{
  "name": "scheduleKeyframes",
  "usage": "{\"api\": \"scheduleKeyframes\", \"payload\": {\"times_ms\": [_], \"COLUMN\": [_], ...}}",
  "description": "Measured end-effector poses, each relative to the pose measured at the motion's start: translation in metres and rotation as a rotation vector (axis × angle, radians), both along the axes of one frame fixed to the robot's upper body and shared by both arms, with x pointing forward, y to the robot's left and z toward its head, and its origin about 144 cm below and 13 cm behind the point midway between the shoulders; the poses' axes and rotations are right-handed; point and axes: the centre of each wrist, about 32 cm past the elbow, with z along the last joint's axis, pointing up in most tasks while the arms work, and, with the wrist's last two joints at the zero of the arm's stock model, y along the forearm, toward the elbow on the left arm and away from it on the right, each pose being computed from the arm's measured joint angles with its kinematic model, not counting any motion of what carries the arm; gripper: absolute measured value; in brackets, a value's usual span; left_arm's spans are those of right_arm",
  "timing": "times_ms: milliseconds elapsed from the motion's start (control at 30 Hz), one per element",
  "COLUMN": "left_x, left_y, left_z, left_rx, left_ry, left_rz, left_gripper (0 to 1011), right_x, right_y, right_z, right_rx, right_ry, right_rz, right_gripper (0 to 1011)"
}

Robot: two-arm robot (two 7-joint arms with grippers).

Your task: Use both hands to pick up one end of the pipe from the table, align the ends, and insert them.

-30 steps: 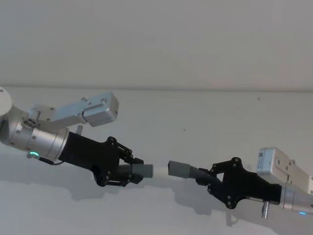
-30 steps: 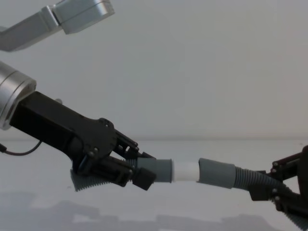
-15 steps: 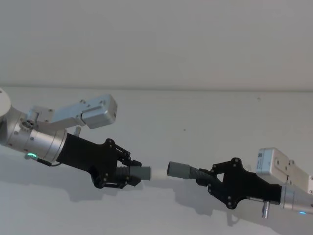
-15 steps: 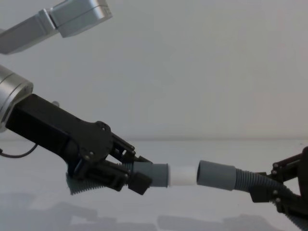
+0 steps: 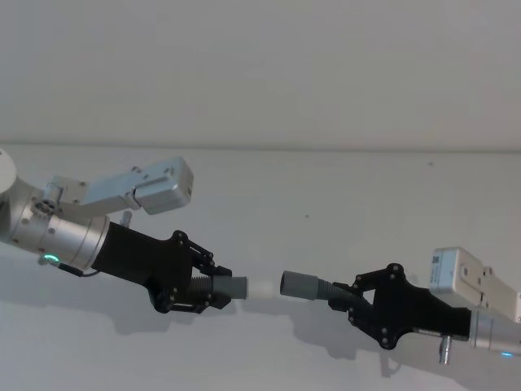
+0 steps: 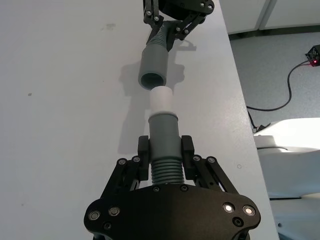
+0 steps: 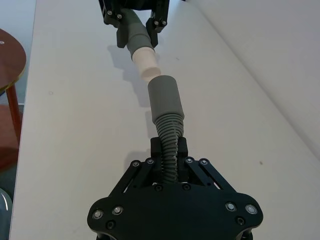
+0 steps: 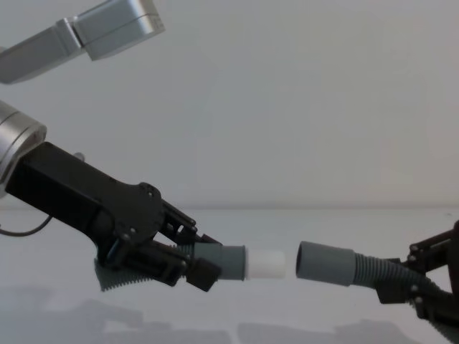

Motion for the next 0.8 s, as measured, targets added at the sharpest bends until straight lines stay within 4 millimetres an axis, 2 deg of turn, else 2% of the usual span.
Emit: {"api": "scheduleKeyframes", "payload": {"times_ms": [800], "left_x": [0.0004], "left_y": [-0.0008], "left_z": [-0.0019], "left_rx": [-0.004], "left_ry": [-0.002], "left_rz": [0.017], "left_gripper": [361], "right_x": [-0.0043], "right_y": [-0.0008], "right_z": [-0.0014], "right_rx": [-0.002], "right_ry": [0.005], "right_rz": [0.013], "right_gripper": [141]}}
